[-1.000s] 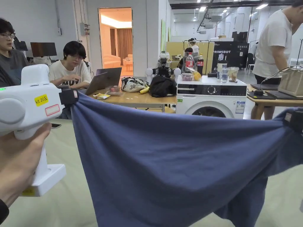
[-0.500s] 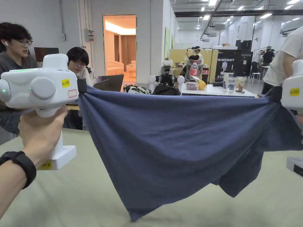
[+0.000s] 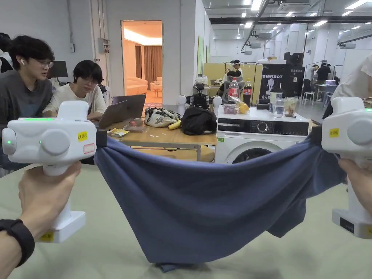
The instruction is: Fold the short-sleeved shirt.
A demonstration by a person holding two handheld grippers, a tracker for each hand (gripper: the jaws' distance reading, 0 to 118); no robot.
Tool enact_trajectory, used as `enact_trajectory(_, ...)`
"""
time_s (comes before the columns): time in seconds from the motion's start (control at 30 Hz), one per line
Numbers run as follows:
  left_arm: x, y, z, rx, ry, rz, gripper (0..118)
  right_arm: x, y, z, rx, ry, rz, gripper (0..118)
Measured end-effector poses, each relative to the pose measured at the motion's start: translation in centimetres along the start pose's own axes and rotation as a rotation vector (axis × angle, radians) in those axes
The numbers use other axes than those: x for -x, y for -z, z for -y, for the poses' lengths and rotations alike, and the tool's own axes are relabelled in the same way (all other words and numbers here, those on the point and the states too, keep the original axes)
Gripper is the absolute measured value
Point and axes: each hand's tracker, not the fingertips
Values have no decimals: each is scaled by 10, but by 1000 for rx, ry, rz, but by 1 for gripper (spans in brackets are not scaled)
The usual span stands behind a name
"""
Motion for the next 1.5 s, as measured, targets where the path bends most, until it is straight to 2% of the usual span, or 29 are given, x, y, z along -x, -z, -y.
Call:
enact_trajectory(0.13, 11, -19, 52, 93, -63, 58, 0, -14, -14, 52, 63, 1, -10, 2)
enact_trajectory(0.23, 13, -50, 107, 194, -133, 52, 0, -34, -48, 118, 150, 140, -56, 2)
enact_trajectory(0.37, 18, -106, 175, 254, -179, 138, 0, -54, -95, 208, 267, 192, -16, 2)
enact_trajectory(0.43, 22, -142, 200, 248, -238, 133, 0, -61, -121, 241, 339, 297, -26, 2)
enact_trajectory(0.5, 26, -176, 226, 289, -284, 173, 0, -65, -162, 276, 311, 364, -10, 2)
enact_trajectory(0.57, 30, -196, 242, 327, -276, 187, 0, -66, -182, 296, 317, 359, 8, 2)
enact_trajectory(0.67, 30, -220, 262, 383, -182, 155, 0, -60, -213, 318, 339, 346, 29, 2)
enact_trajectory(0.9, 49, -235, 297, 464, -219, 139, 0, -56, -244, 355, 404, 312, 70, 2)
enact_trajectory(0.93, 50, -234, 300, 468, -226, 157, 0, -55, -249, 361, 387, 298, 67, 4)
enact_trajectory(0.97, 50, -234, 302, 467, -214, 157, 0, -55, -249, 363, 385, 282, 58, 14)
enact_trajectory(1.0, 49, -231, 304, 474, -200, 160, 13, -55, -249, 365, 386, 278, 55, 40)
enact_trajectory(1.03, 49, -229, 306, 482, -183, 187, 37, -56, -249, 366, 382, 277, 57, 61)
enact_trajectory(1.07, 50, -229, 308, 491, -168, 222, 72, -57, -254, 369, 368, 267, 69, 75)
enact_trajectory(1.1, 52, -232, 314, 461, -162, 230, 102, -59, -255, 368, 343, 262, 91, 80)
enact_trajectory(1.2, 47, -235, 308, 432, -118, 208, 103, -60, -268, 358, 246, 268, 69, 80)
enact_trajectory(1.43, -11, -255, 253, 191, -38, 135, 103, -30, -276, 313, 76, 171, -46, 80)
enact_trajectory(1.47, -21, -259, 245, 150, -17, 131, 103, -23, -274, 307, 66, 167, -66, 79)
enact_trajectory(1.5, -30, -260, 236, 116, 7, 137, 100, -17, -272, 302, 58, 159, -87, 72)
